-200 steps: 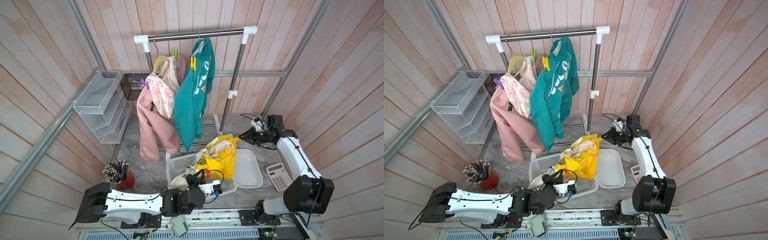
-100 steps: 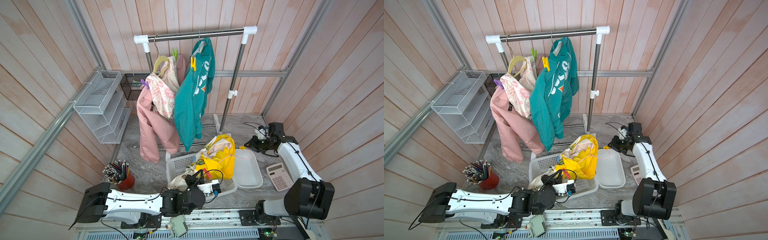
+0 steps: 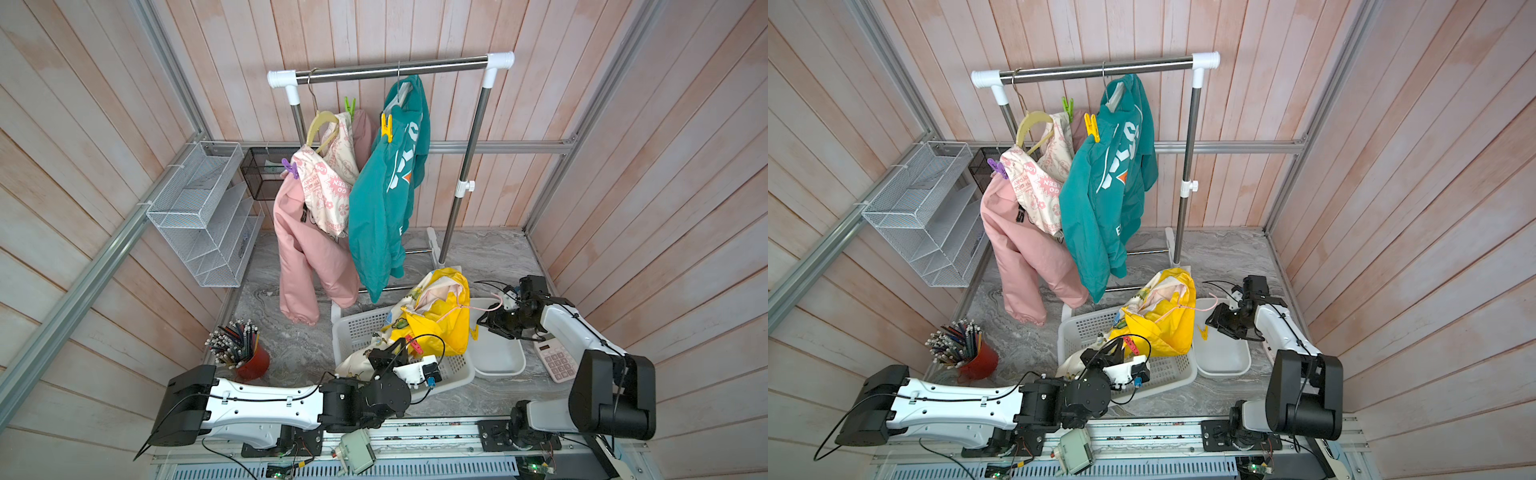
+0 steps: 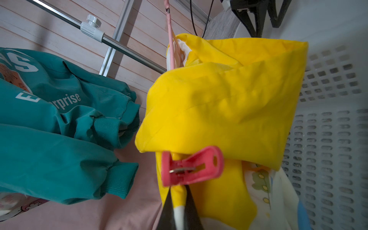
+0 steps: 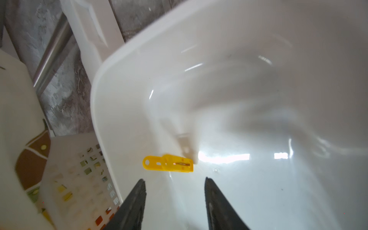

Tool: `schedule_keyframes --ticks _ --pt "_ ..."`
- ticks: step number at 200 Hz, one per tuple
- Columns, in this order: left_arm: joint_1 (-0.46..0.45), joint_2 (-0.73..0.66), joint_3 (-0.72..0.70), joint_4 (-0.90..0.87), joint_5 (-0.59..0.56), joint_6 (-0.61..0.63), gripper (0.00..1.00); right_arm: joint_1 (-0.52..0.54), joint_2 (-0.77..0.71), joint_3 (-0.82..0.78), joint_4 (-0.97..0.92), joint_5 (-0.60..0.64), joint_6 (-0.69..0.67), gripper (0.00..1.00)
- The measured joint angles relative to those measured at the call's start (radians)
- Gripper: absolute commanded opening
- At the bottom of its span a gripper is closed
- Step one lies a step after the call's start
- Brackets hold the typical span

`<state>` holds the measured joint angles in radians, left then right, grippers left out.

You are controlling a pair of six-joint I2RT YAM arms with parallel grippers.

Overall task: Remove the clothespins securing jackets to the hanger
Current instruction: Place the clothespin in the storage box, then remove the clothespin from the hanger.

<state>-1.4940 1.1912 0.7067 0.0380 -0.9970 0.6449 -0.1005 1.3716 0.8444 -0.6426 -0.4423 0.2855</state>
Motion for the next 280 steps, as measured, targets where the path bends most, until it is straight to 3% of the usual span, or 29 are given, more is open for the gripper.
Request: schedule_keyframes --ticks 54,129,167,231,280 --pt "0.032 -0.024 0.023 -0.049 0.052 -0.101 0.00 0.000 -0.244 0.053 0.099 0.055 0.001 0.62" --pt "0.122 -0.087 0.141 -0.179 0.213 -0.332 0.00 0.001 -0.490 -0.102 0.319 -0.061 0.013 0.62" --pt "0.168 -0.100 0.167 -0.225 0.310 -0.447 0.00 0.029 -0.589 -0.164 0.525 -0.115 0.060 0.62" --pt "0.277 -0.130 0.168 -0.269 0.478 -0.618 0.00 0.267 -0.575 -0.196 0.832 -0.108 0.075 0.64" --pt "0.309 -0.139 0.168 -0.282 0.570 -0.681 0.00 0.330 -0.474 -0.195 1.019 -0.103 0.074 0.64"
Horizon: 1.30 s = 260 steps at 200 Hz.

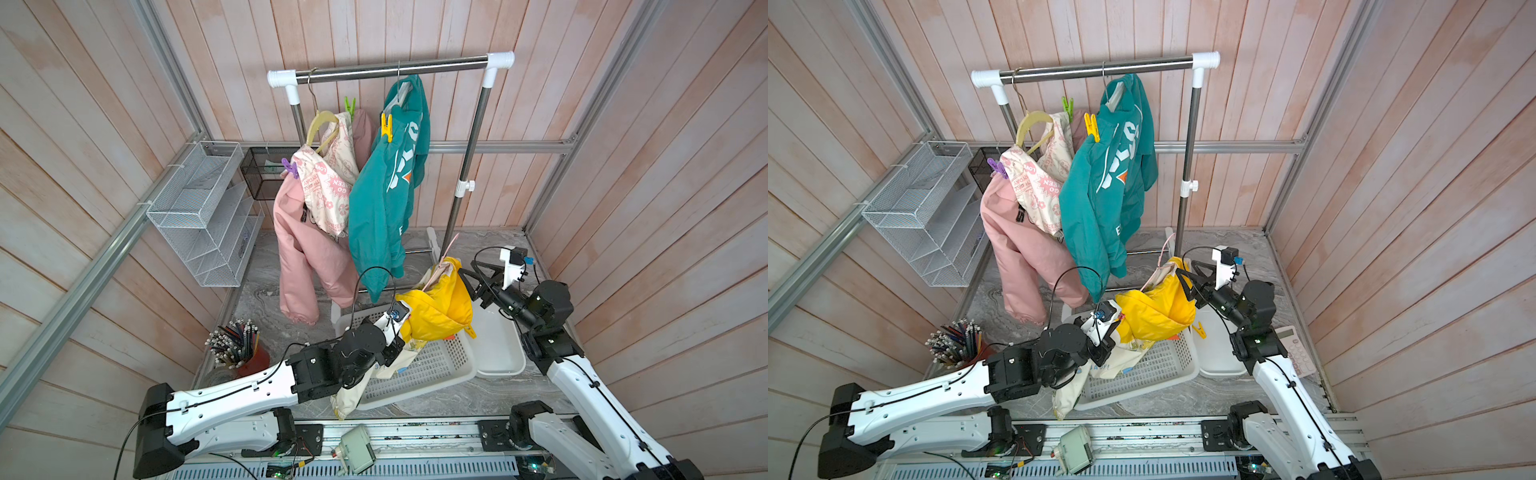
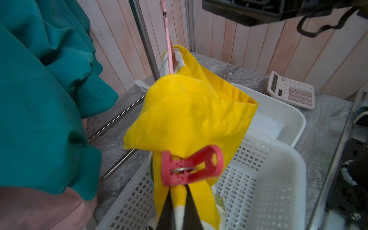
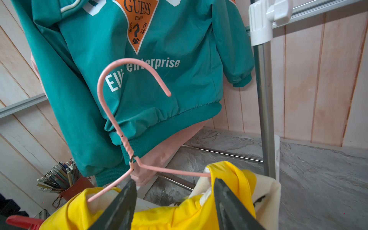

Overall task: Remove the clothespins securing jackets to the hanger
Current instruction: Remove the clothespin from the hanger.

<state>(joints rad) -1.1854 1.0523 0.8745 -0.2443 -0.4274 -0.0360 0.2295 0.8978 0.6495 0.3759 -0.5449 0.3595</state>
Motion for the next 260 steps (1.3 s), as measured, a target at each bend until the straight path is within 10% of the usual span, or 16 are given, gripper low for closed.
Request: schedule_keyframes --ticks 140,260 --pt "0.053 -0.007 0.000 -0.003 0.161 -0.061 0.00 0.097 0.188 0.092 0.148 -0.072 -0.017 0.55" --pt "0.102 -0.011 0.000 0.016 0.235 -0.062 0.00 0.090 0.246 0.122 0.147 -0.162 -0.019 0.00"
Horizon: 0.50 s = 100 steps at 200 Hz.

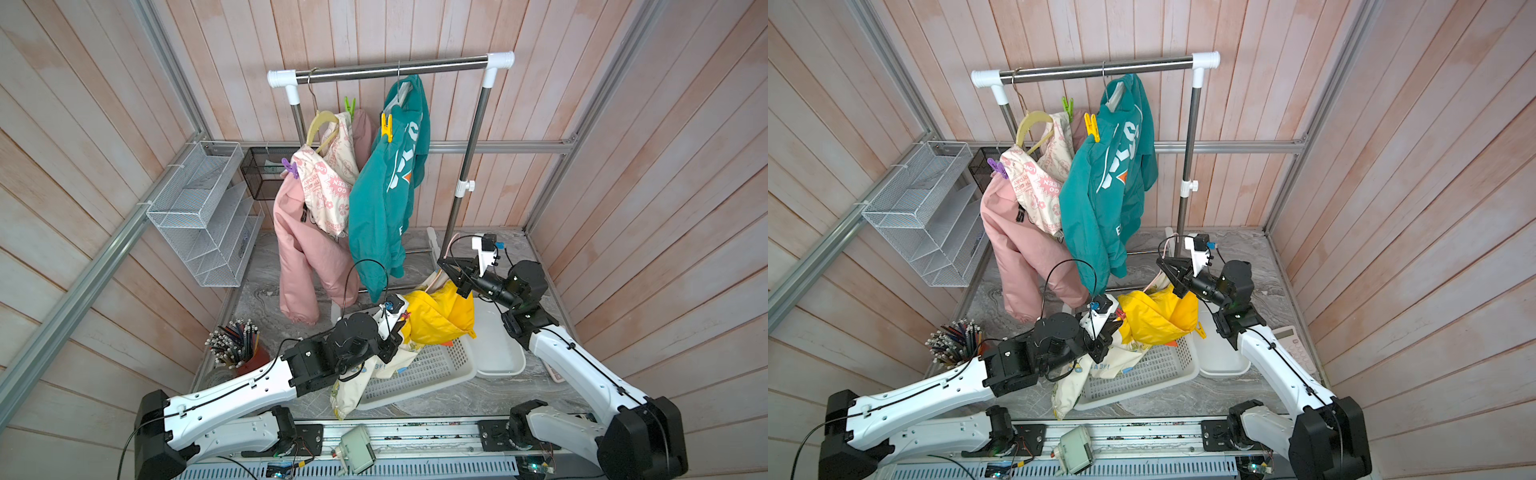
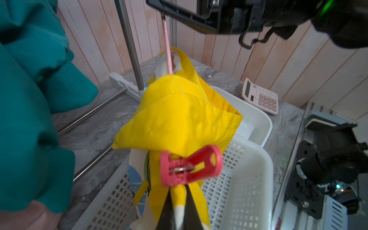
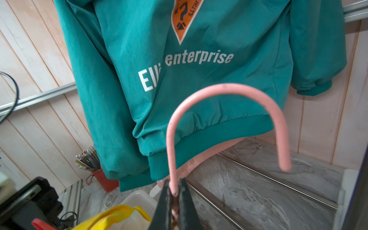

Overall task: Remove the clothespins securing jackets to the hanger
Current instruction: Remove the clothespin from the hanger.

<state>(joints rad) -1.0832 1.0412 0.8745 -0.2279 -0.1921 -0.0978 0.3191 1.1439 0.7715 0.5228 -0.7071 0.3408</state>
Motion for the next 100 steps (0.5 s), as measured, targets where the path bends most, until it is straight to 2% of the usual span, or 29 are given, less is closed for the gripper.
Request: schedule_keyframes --ticks 18,23,42,55,60,77,100 --pt "0.004 -0.002 0.000 -0.004 0.010 -0.002 0.05 0.000 0.005 0.001 0.000 0.000 -0.002 0.00" --pt "0.004 -0.002 0.000 -0.003 0.013 -0.003 0.10 0.000 0.005 0.002 0.000 -0.001 -0.002 0.00" --pt "0.005 -0.006 0.000 0.006 0.025 -0.009 0.34 0.000 0.005 0.002 -0.001 0.002 -0.002 0.00" --pt "0.004 -0.016 0.000 0.018 0.034 -0.015 0.55 -0.005 0.008 0.002 -0.005 0.006 -0.001 0.00" --pt "0.004 -0.021 0.000 0.023 0.035 -0.013 0.59 -0.006 0.010 0.002 -0.007 0.008 -0.001 0.00" --pt "0.004 -0.036 0.000 0.037 0.034 -0.032 0.68 -0.006 0.012 0.003 -0.016 0.018 -0.001 0.00" --pt "0.004 -0.048 0.000 0.053 0.026 -0.029 0.72 -0.006 0.012 0.009 -0.030 0.030 -0.001 0.00"
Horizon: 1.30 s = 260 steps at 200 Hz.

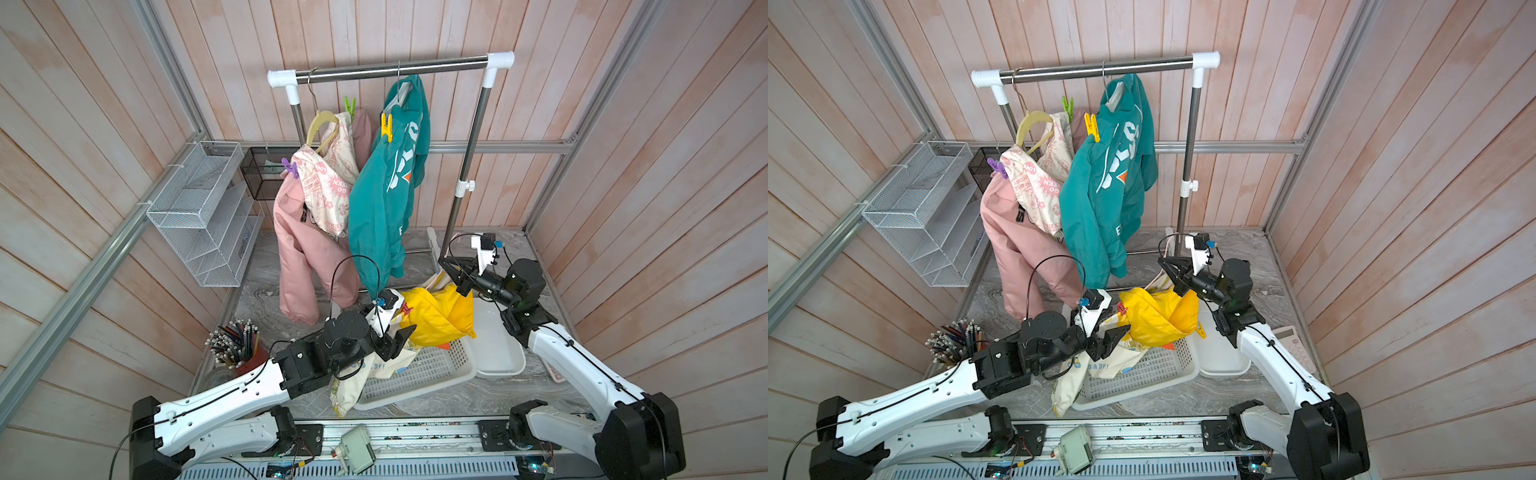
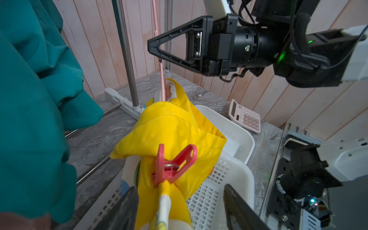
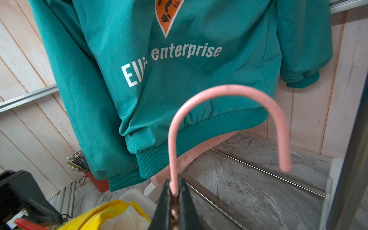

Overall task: Remove the clothespins securing jackets to the hanger
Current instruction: Remove the clothespin from the hanger.

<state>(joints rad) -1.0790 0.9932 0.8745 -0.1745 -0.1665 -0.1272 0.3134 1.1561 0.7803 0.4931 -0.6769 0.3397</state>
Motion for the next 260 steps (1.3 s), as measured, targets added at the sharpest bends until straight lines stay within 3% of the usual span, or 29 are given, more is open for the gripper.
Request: schedule_keyframes --ticks 61,106,209,260 --pt "0.029 0.041 0.020 0.061 -0.035 0.008 0.69 0.000 0.000 0.002 -0.001 0.005 0.000 0.00" --pt "0.080 0.062 0.025 0.086 -0.006 0.025 0.56 -0.003 0.000 0.002 -0.005 0.012 0.000 0.00" --pt "0.082 0.075 0.042 0.115 0.057 0.035 0.22 -0.003 0.003 0.004 -0.035 0.025 -0.003 0.00" --pt "0.084 0.075 0.048 0.113 0.058 0.038 0.14 -0.002 0.004 0.005 -0.049 0.045 -0.004 0.00"
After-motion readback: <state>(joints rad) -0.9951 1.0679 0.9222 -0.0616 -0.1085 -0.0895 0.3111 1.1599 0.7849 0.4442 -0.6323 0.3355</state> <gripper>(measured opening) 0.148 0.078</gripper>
